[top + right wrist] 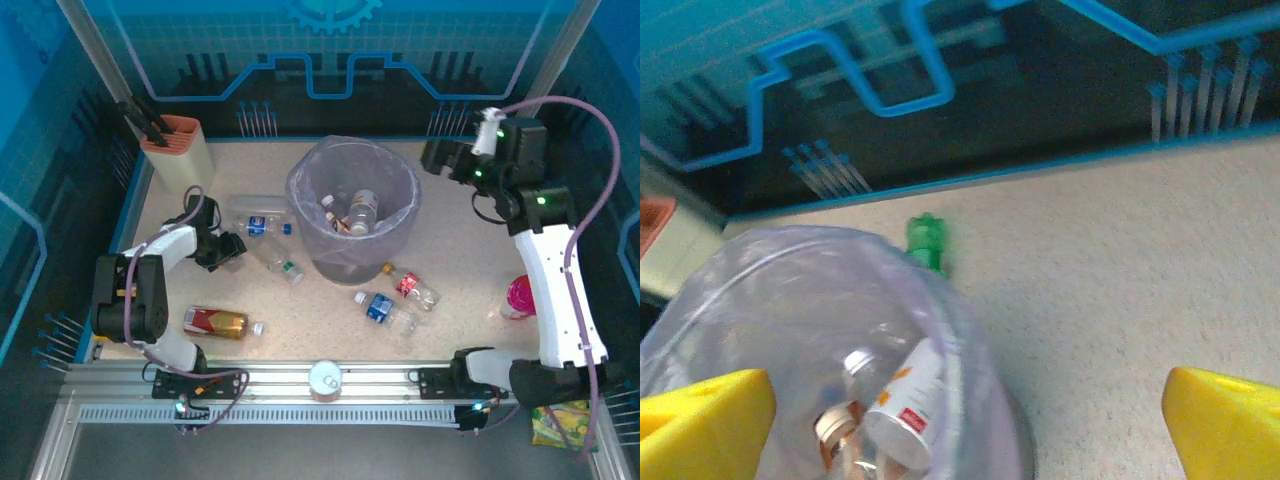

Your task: Put the plastic bottles in the bin

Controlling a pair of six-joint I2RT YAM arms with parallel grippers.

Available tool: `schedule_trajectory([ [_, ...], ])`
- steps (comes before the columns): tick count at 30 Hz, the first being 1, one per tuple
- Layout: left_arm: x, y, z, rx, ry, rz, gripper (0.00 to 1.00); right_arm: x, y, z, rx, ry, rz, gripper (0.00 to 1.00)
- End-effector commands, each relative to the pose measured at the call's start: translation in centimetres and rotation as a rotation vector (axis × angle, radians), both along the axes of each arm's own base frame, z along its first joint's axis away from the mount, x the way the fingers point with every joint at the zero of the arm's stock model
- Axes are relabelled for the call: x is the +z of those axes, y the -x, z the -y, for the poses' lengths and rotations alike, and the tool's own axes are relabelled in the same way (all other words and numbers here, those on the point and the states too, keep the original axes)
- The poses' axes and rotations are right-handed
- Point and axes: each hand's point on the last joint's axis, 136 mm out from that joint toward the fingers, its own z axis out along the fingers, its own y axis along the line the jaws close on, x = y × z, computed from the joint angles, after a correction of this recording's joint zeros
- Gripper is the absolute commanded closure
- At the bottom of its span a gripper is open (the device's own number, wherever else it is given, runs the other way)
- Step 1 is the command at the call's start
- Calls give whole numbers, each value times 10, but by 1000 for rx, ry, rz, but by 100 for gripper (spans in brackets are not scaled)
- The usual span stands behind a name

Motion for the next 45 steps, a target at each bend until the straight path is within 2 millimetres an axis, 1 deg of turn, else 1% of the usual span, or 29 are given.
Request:
schedule_trajectory([
  [1,11,1,-5,14,-14,4,45,-29,-2,-1,25,-262,-83,0],
  [2,15,1,-5,15,-15,10,46,-39,-3,2,22,-299,-108,0],
  [4,20,3,-7,15,-25,13,46,-52,-6,3,27,-353,-145,0],
  [6,30,3,-7,-8,-32,27,46,-60,-10,0,41,-388,-167,0],
  [9,55,3,-7,-45,-50,62,46,-68,-18,-4,50,-429,-184,0],
  [12,92,-1,-5,-71,-53,134,46,-84,-27,-7,54,-456,-229,0],
  [15,138,-7,9,-111,10,232,47,-102,-35,-16,83,-469,-281,0],
  [19,205,-13,42,-202,88,376,47,-109,-40,-46,203,-518,-308,1],
  [20,221,-14,52,-229,97,413,47,-112,-40,-51,226,-520,-316,2],
  [22,248,-16,72,-288,98,473,48,-123,-41,-54,234,-504,-330,3],
  [25,286,-17,105,-379,97,556,49,-128,-43,-58,248,-534,-318,4],
  [26,296,-17,116,-405,108,579,49,-129,-43,-59,252,-543,-318,4],
  [28,318,-20,146,-467,147,633,50,-132,-42,-61,252,-542,-325,5],
  [30,332,-22,176,-522,186,672,51,-135,-41,-64,260,-534,-332,5],
  [32,338,-24,207,-578,221,689,51,-137,-40,-65,261,-515,-336,4],
  [34,337,-24,235,-637,238,689,51,-140,-39,-65,253,-487,-344,4],
  [36,333,-22,256,-679,247,673,51,-139,-38,-64,244,-475,-344,4],
  [38,323,-21,272,-706,261,632,52,-136,-38,-62,234,-470,-330,4],
  [39,314,-20,280,-724,263,607,51,-131,-39,-62,230,-470,-313,4],
  [42,288,-17,298,-764,252,543,51,-117,-40,-62,239,-470,-265,3],
  [45,272,-21,313,-782,293,512,47,-108,-40,-63,248,-468,-245,3],
])
